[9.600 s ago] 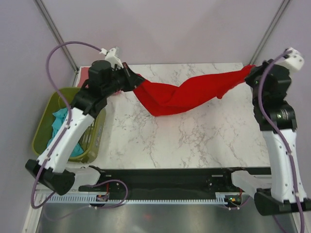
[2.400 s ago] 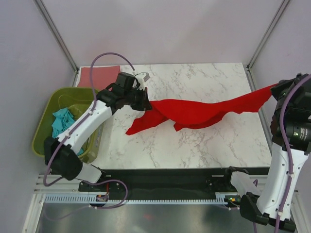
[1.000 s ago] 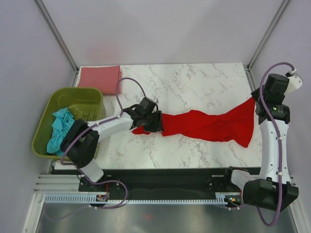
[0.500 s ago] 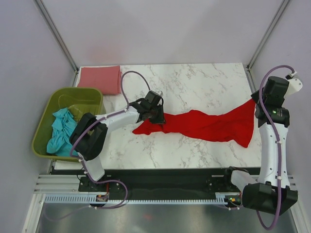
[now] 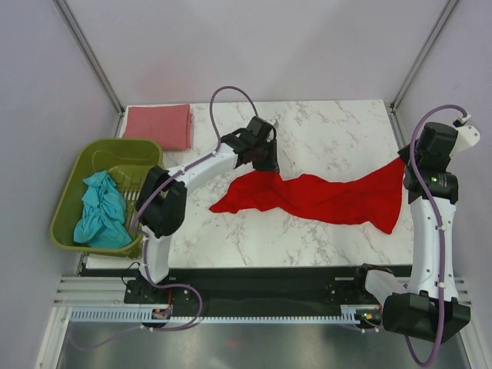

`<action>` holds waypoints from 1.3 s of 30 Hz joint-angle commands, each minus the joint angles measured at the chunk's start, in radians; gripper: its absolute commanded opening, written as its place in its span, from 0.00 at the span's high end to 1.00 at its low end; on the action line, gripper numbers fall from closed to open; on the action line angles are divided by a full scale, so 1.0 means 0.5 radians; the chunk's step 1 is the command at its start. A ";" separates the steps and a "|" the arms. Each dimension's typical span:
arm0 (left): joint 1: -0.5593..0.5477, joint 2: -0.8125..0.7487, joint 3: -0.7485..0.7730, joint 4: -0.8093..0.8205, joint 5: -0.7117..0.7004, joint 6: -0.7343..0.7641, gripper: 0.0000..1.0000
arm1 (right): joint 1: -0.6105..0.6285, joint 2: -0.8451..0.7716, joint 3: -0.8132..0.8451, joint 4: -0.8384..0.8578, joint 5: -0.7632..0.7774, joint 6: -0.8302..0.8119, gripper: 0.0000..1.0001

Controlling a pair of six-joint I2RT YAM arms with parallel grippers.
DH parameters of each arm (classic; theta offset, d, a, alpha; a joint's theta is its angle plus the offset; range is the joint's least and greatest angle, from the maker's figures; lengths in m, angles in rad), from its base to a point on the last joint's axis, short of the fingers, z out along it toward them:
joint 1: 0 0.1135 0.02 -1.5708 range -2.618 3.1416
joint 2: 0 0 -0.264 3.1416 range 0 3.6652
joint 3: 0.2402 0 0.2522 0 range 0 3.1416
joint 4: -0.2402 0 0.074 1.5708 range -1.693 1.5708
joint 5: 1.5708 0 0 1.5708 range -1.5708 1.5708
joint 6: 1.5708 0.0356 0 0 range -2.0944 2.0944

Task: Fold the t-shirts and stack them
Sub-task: Flatten the tshirt out

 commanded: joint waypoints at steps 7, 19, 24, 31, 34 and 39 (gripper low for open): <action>-0.004 0.130 0.416 -0.819 -0.161 0.425 0.98 | -0.012 -0.019 0.026 0.035 0.039 -0.051 1.00; -0.013 -0.243 0.073 -1.159 -0.027 0.809 0.98 | -0.008 -0.062 -0.044 0.041 -0.068 -0.011 1.00; -0.154 0.037 0.175 -1.178 0.108 0.922 0.91 | -0.012 -0.062 -0.057 0.032 -0.032 -0.057 1.00; -0.292 -0.073 0.014 -1.071 -0.029 0.846 0.53 | -0.008 -0.001 0.011 -0.017 -0.029 -0.072 1.00; -0.201 -0.327 -0.164 -0.912 -0.091 0.632 0.50 | -0.011 0.015 0.035 -0.033 -0.050 -0.066 1.00; -0.136 -0.610 -0.508 -0.584 -0.182 0.156 0.52 | -0.012 0.018 0.029 -0.030 -0.090 -0.048 1.00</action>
